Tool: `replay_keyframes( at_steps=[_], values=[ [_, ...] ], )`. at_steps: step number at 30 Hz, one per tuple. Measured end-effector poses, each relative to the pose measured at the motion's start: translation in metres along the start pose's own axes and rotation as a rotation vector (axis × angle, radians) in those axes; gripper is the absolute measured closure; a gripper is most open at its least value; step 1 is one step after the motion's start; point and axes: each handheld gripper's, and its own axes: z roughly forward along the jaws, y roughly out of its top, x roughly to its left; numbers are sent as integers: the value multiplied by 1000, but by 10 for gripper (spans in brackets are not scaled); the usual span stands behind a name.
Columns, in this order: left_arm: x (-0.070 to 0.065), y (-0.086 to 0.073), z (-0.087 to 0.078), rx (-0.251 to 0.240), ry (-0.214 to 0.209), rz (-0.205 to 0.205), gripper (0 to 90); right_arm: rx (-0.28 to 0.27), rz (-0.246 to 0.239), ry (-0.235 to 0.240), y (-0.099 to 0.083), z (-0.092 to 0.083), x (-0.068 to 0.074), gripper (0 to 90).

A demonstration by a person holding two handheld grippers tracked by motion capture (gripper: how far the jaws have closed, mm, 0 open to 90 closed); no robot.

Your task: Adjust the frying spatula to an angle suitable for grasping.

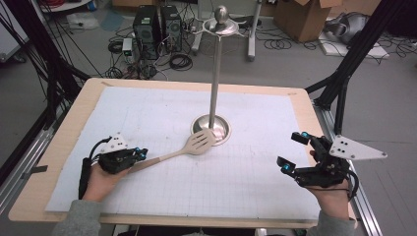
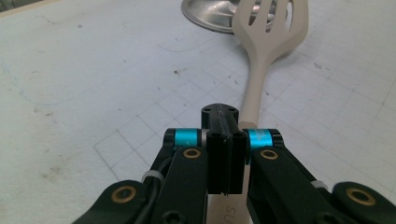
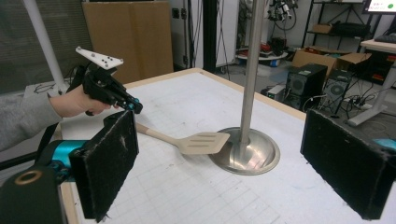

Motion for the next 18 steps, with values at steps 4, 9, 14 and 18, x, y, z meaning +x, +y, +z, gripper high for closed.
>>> replay_keyframes(
  at_steps=[4,9,14,18],
  values=[
    [-1,-1,6,25,-16,8,896,2,-3,-1,0,1,0,102],
    [-2,-3,12,51,-20,12,896,8,1,3,-1,2,0,102],
    [0,-6,15,70,-26,-10,896,13,-2,8,-1,3,0,102],
    [1,-6,16,81,-25,-12,896,14,0,10,-2,4,0,102]
  ],
)
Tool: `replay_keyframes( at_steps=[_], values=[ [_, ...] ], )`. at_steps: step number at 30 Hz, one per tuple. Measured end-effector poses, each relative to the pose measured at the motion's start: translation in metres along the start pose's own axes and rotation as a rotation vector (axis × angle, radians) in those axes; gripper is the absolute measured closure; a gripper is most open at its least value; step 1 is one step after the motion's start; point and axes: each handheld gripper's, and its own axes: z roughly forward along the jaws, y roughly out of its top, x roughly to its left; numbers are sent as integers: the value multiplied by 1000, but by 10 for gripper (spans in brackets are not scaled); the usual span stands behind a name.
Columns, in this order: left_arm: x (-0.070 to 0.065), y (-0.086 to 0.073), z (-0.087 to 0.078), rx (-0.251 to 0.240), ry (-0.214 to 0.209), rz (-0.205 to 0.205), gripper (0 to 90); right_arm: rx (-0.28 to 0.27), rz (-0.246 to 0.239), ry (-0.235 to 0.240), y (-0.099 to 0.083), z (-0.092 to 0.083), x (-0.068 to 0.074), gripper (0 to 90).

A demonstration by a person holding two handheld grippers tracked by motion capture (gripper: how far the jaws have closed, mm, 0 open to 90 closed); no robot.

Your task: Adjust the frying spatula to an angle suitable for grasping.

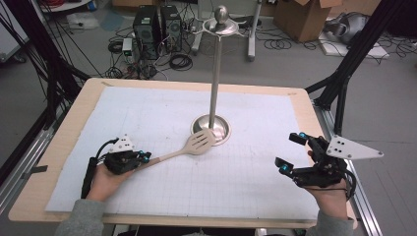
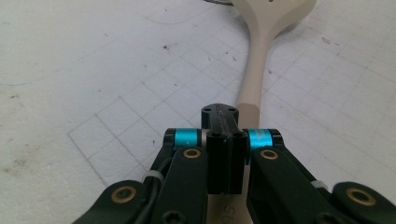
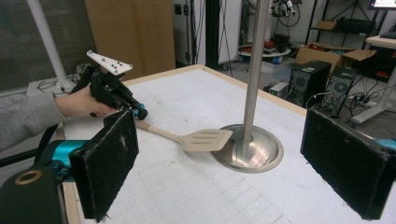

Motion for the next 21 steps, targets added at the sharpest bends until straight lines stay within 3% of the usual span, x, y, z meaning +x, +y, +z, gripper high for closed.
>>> replay_keyframes(
  at_steps=[14,21],
  values=[
    [3,-1,1,-5,-16,-30,896,16,-1,7,-3,4,-1,102],
    [3,-1,2,8,25,-17,896,26,-2,13,-4,6,0,102]
  ],
)
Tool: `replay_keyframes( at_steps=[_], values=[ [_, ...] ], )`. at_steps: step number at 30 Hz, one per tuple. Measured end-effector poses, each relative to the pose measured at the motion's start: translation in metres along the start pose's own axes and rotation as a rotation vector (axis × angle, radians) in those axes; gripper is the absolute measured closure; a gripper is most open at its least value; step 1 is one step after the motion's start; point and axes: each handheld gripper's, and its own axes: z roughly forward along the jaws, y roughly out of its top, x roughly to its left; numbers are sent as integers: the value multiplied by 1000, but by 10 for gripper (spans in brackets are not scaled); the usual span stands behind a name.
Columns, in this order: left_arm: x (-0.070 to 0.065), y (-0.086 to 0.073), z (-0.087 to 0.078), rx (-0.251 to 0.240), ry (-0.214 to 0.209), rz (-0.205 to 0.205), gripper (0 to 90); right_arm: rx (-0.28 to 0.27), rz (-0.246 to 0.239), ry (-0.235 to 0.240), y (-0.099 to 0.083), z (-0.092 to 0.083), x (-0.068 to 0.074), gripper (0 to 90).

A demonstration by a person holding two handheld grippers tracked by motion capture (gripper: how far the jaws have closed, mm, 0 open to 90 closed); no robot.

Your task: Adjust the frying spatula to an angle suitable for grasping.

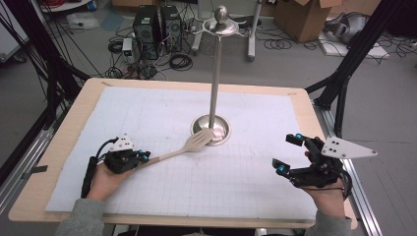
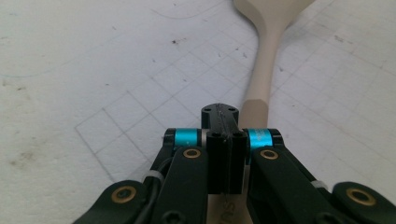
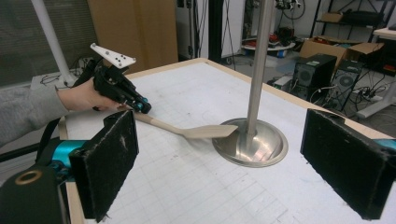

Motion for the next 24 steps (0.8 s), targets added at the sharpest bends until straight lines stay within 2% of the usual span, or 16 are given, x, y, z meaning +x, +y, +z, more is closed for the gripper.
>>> replay_keyframes(
  at_steps=[10,14,17,24],
  values=[
    [4,-1,0,21,28,-7,896,-2,7,-1,-2,-2,-2,102],
    [5,-2,0,21,21,-21,896,-1,5,-1,-2,-1,-2,102],
    [4,-2,2,40,16,-12,896,4,13,0,-2,-1,-1,102],
    [5,-2,-1,33,-24,-22,896,4,5,-2,-3,0,-2,102]
  ],
)
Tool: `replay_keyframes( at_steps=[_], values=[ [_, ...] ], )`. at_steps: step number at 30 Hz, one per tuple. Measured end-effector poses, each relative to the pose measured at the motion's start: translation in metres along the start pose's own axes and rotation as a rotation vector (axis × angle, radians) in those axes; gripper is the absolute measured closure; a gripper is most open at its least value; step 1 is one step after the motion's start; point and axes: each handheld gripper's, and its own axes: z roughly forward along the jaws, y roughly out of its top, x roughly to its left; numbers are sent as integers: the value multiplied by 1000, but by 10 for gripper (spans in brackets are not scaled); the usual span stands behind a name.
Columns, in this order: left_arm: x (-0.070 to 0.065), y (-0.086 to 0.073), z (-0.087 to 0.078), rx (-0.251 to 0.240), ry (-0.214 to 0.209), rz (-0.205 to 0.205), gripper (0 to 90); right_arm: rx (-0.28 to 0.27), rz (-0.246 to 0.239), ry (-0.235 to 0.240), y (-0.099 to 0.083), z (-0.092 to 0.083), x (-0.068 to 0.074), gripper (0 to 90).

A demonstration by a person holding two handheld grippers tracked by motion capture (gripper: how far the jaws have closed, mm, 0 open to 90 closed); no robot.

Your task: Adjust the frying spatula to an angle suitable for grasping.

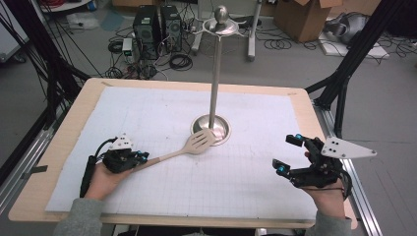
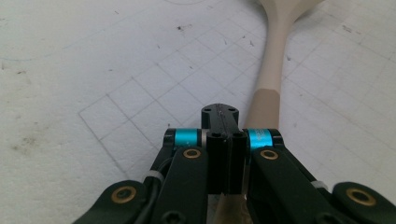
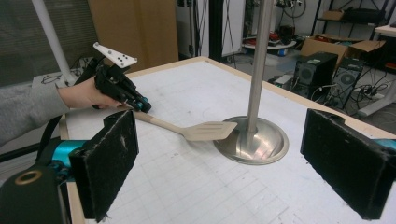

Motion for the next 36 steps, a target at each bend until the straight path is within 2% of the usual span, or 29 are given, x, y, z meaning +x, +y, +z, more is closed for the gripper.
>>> replay_keyframes(
  at_steps=[5,10,15,19,22,26,30,36],
  values=[
    [0,0,-1,-4,-15,-18,896,5,7,1,0,0,0,102],
    [1,1,-4,-8,-56,-38,897,8,2,0,0,1,0,102],
    [0,1,-4,-5,-46,-28,897,9,1,5,-1,2,0,102],
    [0,0,-2,23,-6,-9,897,8,2,1,-1,1,0,102],
    [1,-1,-2,36,0,-2,897,11,3,3,-1,1,0,102],
    [2,-2,-3,40,-7,7,897,12,5,3,-1,2,0,102],
    [2,-3,-3,41,-14,-4,897,18,4,4,-1,3,0,102],
    [2,-6,-7,51,-62,0,897,24,1,6,-2,5,0,102]
  ],
)
